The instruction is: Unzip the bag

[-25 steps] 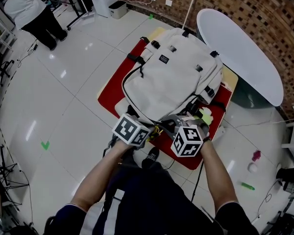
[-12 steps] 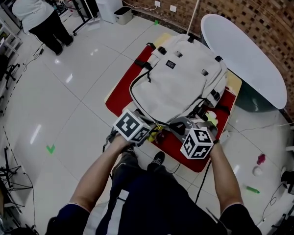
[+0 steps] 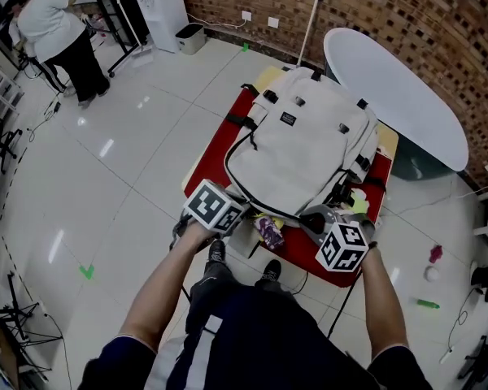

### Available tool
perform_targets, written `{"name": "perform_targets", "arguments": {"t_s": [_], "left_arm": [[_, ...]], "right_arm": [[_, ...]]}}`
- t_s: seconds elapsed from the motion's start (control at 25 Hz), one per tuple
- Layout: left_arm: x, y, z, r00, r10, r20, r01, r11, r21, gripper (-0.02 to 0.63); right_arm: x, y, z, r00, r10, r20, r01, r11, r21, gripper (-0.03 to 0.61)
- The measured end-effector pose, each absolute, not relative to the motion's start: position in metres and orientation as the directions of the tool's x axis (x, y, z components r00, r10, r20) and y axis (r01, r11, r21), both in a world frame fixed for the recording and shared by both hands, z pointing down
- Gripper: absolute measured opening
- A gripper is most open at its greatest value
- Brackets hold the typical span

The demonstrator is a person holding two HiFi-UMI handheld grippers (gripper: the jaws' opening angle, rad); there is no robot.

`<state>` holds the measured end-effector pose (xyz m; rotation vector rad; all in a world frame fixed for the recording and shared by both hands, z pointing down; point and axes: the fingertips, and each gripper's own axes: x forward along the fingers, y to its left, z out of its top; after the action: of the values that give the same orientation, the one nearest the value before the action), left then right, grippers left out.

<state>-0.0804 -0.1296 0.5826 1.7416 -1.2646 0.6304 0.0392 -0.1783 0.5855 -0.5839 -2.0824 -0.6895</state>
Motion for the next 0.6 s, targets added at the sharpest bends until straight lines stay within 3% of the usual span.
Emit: {"name": "perform_targets", "arguments": {"t_s": [0.6], "left_arm": [[-0.180, -0.140, 0.600, 0.377, -0.445, 0.812, -0.911, -0.339, 0.237, 0.012]], "right_arm": [[0.041, -0.189, 0.596, -0.491, -0.005, 0.871, 0.259, 0.954, 0.151, 0.031]]}}
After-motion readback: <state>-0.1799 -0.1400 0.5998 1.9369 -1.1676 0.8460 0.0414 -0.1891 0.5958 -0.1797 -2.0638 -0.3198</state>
